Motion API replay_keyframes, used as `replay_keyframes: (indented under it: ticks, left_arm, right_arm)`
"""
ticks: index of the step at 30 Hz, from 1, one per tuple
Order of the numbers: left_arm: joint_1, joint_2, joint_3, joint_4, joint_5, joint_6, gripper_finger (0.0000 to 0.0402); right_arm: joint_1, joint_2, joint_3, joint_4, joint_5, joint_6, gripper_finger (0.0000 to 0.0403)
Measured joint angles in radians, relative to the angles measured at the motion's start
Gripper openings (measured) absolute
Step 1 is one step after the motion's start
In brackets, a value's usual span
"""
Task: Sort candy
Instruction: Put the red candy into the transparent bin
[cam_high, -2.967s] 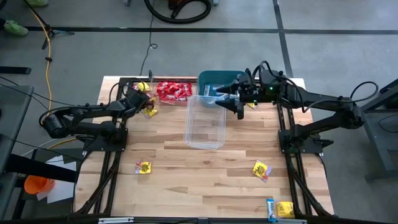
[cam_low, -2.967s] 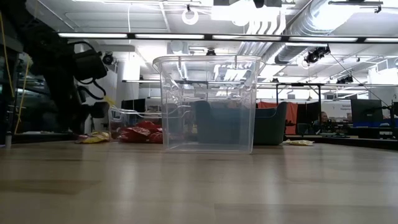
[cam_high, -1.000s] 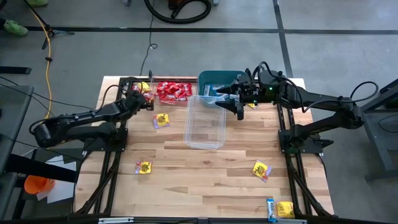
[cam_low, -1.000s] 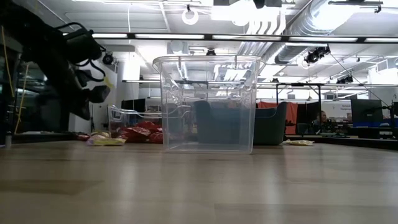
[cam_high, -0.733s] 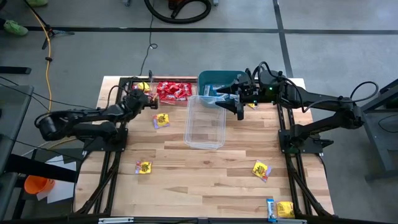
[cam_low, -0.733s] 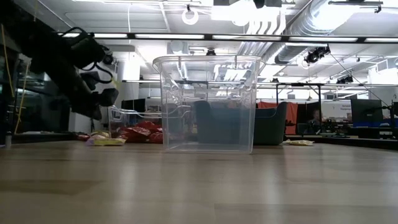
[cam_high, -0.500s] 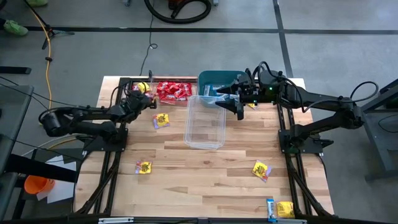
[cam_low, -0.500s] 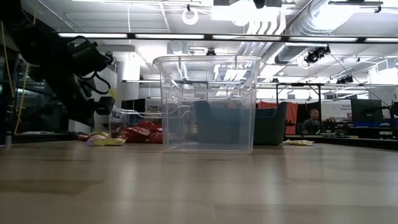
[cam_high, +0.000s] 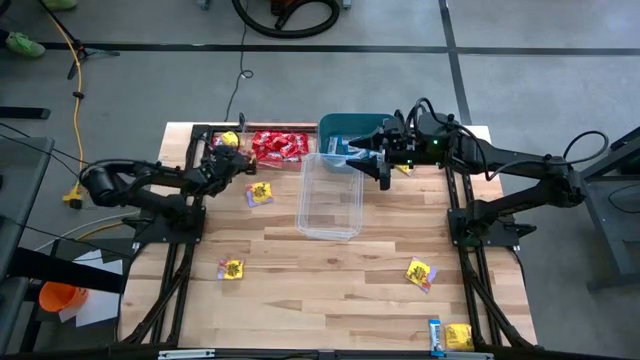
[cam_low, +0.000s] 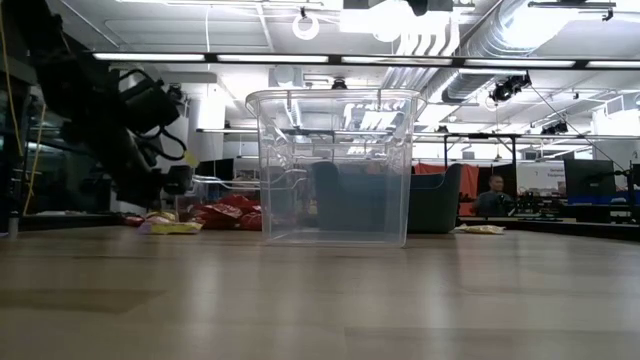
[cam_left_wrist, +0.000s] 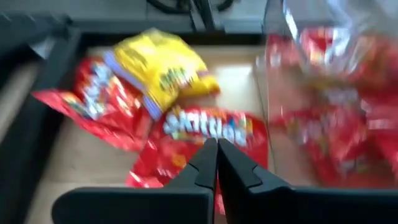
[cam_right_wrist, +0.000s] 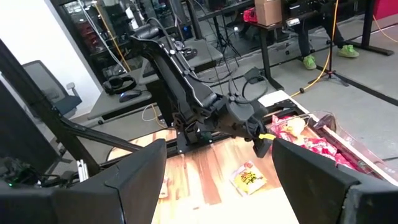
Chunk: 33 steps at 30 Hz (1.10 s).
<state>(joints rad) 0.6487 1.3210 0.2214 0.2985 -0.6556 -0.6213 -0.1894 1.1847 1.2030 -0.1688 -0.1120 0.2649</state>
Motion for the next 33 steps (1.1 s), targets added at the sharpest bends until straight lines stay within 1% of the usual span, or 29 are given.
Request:
replay_keyframes:
  ticks: [5,7,9,12,18,21,29,31,33]
  left_arm:
    - [-0.005,0.048,0.001,0.001,0.153,-0.006,0.0000]
    - [-0.017,0.049,0.003,-0.007,0.193,-0.032,0.0000]
    - [-0.033,0.046,0.004,-0.025,0.222,-0.092,0.0000]
    - [-0.061,0.033,0.004,-0.051,0.293,-0.201,0.0000]
    - [-0.165,0.029,0.005,-0.056,0.432,-0.343,0.0000]
    - [-0.246,0.029,0.005,-0.063,0.455,-0.386,0.0000]
    - [-0.419,0.029,0.005,-0.071,0.456,-0.502,0.0000]
    - [-0.449,0.029,0.005,-0.071,0.471,-0.504,0.0000]
    - [-0.476,0.029,0.005,-0.068,0.514,-0.505,0.0000]
  right_arm:
    - [0.000,0.000,0.000,0.000,0.000,0.000,0.0288]
    - [0.000,0.000,0.000,0.000,0.000,-0.002,0.0288]
    - [0.000,0.000,0.000,0.000,0.000,-0.003,0.0288]
    - [0.000,0.000,0.000,-0.001,0.000,-0.003,0.0288]
    - [0.000,0.000,0.000,-0.013,-0.001,-0.003,0.0288]
    - [0.000,0.000,0.000,-0.022,-0.004,-0.003,0.0288]
    - [0.000,0.000,0.000,-0.031,-0.005,-0.003,0.0288]
    - [0.000,0.000,0.000,-0.031,-0.005,-0.003,0.0288]
    - [0.000,0.000,0.000,-0.031,-0.007,-0.003,0.0288]
